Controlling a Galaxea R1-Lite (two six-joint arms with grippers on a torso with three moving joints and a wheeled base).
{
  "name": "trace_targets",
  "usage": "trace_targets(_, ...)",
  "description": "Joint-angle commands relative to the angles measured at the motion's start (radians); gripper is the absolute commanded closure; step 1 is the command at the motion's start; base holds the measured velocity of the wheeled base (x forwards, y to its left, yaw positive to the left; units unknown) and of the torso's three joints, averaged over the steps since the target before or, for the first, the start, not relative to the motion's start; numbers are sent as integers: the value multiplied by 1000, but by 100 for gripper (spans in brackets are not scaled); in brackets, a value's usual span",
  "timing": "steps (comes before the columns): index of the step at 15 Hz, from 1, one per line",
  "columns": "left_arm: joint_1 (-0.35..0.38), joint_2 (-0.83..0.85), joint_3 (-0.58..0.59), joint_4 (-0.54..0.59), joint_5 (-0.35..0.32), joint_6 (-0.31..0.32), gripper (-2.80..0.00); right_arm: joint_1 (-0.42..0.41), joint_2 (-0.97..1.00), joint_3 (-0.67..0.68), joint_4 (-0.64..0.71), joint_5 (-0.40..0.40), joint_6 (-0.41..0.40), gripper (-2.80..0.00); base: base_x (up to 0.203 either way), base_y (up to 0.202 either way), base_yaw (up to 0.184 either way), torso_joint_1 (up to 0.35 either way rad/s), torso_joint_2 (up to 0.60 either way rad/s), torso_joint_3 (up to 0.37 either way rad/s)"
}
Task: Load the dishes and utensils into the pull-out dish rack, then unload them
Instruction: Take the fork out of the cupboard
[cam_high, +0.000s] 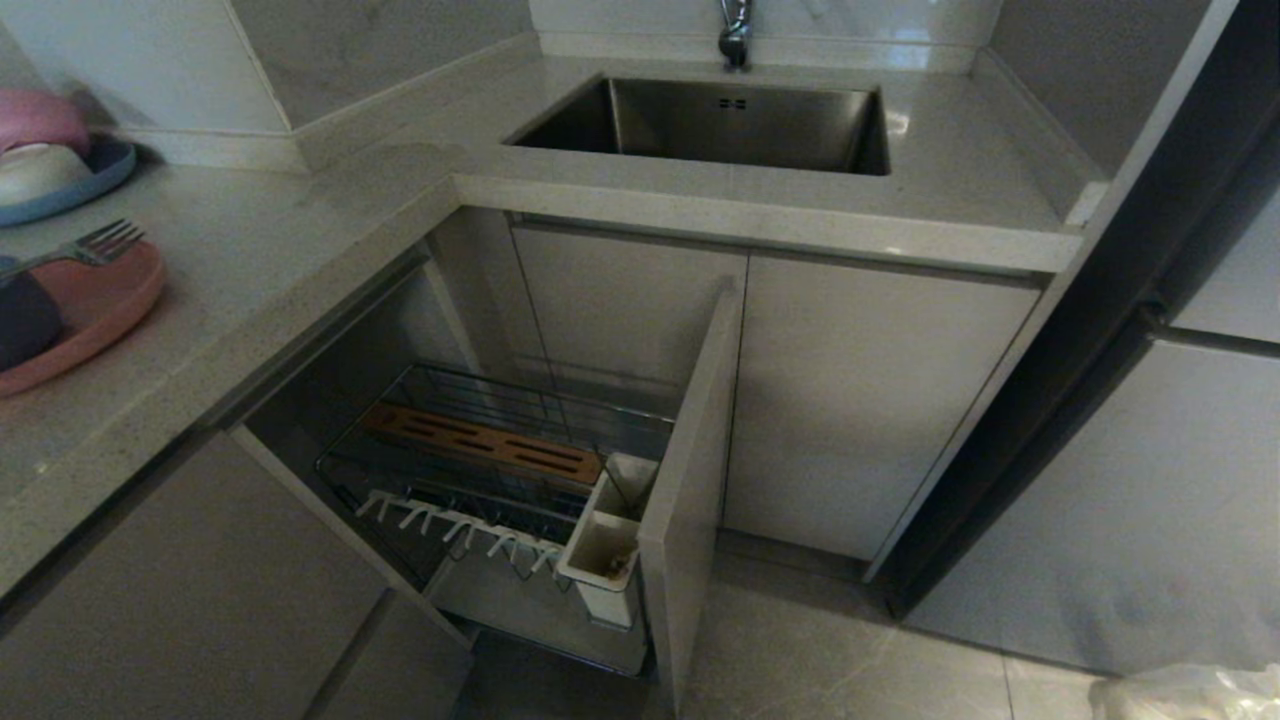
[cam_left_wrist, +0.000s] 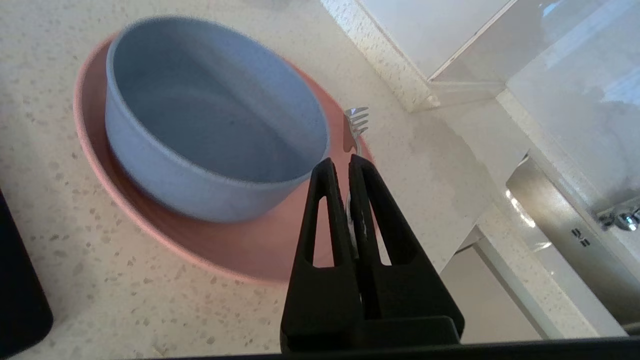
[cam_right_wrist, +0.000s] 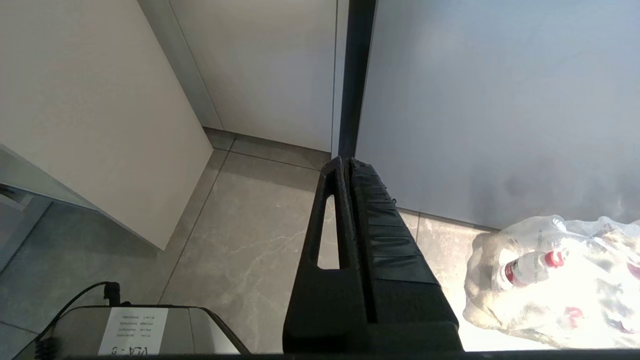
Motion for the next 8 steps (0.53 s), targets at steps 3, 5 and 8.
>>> trace_targets(3, 2, 6, 4, -2, 0, -4, 0, 0, 0, 0, 1, 1, -1, 0, 0, 0, 0, 0, 0, 0)
trace_targets(5, 2, 4, 4, -1, 0, -2, 0, 0, 0, 0, 1, 1, -2, 0, 0, 0, 0, 0, 0, 0)
trace_targets(8, 2, 6, 6, 6, 0, 8, 0, 0, 0, 0, 1, 1, 0, 0, 0, 0, 0, 0, 0, 0)
